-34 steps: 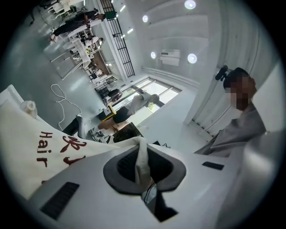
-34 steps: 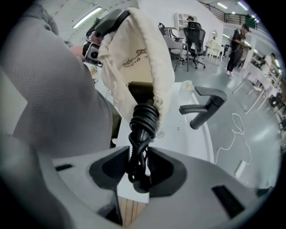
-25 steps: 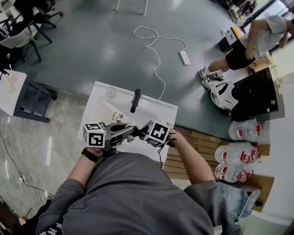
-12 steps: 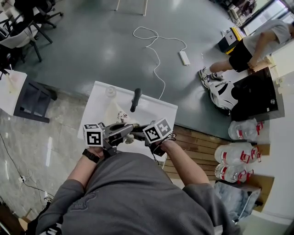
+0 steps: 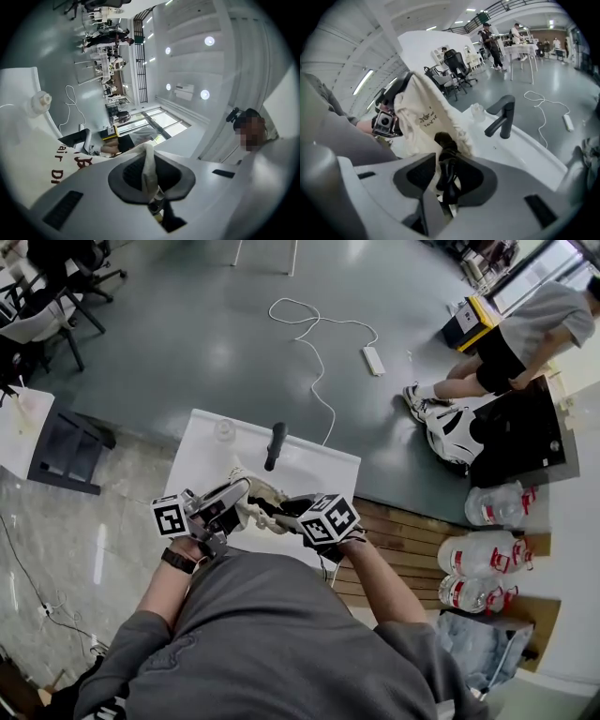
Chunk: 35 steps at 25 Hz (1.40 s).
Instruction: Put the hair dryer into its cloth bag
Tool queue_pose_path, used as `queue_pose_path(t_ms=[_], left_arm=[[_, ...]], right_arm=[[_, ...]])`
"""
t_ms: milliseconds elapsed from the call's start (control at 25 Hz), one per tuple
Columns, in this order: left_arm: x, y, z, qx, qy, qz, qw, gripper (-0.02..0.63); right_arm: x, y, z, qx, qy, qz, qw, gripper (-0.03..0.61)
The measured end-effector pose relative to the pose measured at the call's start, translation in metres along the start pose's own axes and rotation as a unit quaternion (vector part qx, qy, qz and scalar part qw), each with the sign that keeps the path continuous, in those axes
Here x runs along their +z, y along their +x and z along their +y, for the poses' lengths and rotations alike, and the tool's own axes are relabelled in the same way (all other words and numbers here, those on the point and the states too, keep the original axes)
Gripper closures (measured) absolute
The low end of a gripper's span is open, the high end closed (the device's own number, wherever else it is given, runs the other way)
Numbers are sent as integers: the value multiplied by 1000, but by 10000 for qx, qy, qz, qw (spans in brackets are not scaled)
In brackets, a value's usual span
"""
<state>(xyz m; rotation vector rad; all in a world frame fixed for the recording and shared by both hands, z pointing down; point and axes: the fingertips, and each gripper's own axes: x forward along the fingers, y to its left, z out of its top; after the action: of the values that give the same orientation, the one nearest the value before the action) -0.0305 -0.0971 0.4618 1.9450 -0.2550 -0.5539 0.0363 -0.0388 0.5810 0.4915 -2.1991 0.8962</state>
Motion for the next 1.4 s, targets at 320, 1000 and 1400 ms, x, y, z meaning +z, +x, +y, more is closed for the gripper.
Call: queue_pose_path(t_ms=[320,1000,1400], left_arm=[[-9,7,-4,-78,103,224,9997,597],[-34,-71,73,2252,1981,1946,9339,595],[-56,-95,106,2956,2806,2970,8635,597]], right_arm=[[10,-29,-30,-800,-327,-587,9945,448],[20,1,-57,-732,479,-203,9960,566],[13,19,-73,-577,1609,-666,9830,566]])
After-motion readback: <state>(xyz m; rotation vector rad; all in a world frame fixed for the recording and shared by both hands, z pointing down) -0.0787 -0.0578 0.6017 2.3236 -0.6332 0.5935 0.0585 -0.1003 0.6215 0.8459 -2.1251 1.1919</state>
